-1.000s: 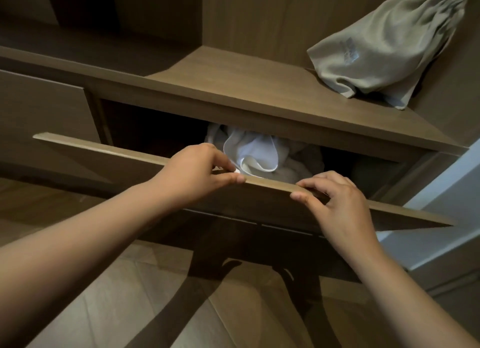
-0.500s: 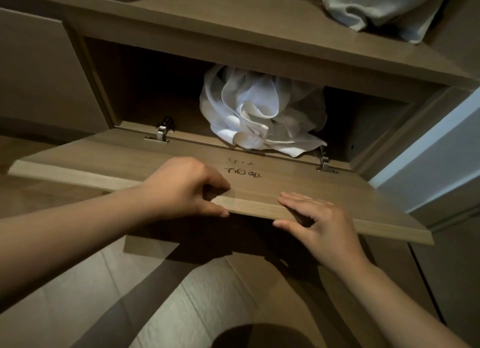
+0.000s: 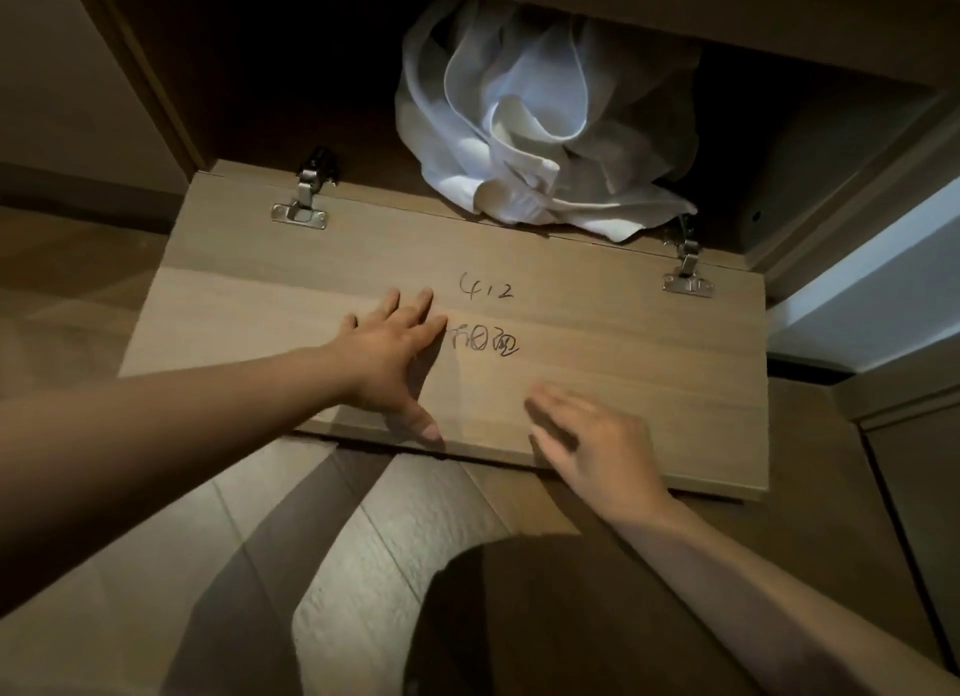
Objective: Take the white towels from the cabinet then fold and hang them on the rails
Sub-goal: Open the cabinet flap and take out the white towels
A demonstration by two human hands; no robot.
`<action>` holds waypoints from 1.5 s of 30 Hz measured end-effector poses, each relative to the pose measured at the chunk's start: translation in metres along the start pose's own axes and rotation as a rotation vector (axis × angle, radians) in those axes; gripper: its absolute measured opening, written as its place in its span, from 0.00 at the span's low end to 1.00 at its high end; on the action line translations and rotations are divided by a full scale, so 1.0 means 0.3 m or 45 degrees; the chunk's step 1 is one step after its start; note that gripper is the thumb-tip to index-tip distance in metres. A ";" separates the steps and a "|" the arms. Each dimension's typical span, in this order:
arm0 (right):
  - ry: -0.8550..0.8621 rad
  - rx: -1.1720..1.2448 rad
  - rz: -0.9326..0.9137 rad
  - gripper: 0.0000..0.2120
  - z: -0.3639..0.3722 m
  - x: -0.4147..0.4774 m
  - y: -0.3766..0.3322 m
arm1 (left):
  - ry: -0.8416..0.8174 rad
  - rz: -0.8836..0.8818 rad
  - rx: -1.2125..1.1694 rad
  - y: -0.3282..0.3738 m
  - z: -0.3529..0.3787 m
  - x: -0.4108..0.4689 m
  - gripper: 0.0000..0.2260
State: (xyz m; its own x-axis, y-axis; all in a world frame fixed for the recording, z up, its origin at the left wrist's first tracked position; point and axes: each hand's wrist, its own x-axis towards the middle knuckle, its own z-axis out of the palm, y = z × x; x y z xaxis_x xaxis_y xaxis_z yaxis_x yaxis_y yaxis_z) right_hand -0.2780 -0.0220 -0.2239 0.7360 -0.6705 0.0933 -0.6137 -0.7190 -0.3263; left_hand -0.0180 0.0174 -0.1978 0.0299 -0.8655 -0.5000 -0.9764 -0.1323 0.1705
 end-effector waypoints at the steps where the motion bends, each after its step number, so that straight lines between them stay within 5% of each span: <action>1: -0.014 0.039 0.077 0.30 0.010 0.033 -0.002 | -0.004 0.006 0.040 -0.011 0.015 0.010 0.58; 6: -0.247 -0.044 0.134 0.42 0.046 0.120 0.031 | 0.040 0.031 0.073 -0.043 0.025 0.029 0.55; 24: -0.309 0.033 0.172 0.42 0.017 0.113 0.023 | 0.041 0.006 -0.021 -0.013 0.002 0.012 0.51; 27: -0.184 0.353 0.317 0.39 -0.070 0.146 0.002 | 0.183 0.046 -0.224 -0.002 -0.027 -0.010 0.44; 34: 0.153 0.257 0.306 0.31 -0.214 0.326 0.009 | 0.465 -0.013 -0.355 -0.008 -0.160 -0.046 0.30; 42: 0.223 0.002 0.115 0.43 -0.214 0.577 -0.087 | 0.488 -0.101 -0.493 -0.039 -0.189 -0.027 0.29; 45: 0.157 -0.055 0.235 0.49 -0.183 0.662 -0.100 | 0.495 -0.138 -0.475 -0.075 -0.181 -0.011 0.30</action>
State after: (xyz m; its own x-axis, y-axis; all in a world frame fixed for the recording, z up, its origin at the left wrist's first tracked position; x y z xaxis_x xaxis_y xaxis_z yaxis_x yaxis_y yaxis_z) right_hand -0.1291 -0.1436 -0.1439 0.5713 -0.8069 0.1505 -0.7483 -0.5873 -0.3084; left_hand 0.0155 -0.0028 -0.1540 0.2719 -0.9427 -0.1932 -0.8233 -0.3319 0.4605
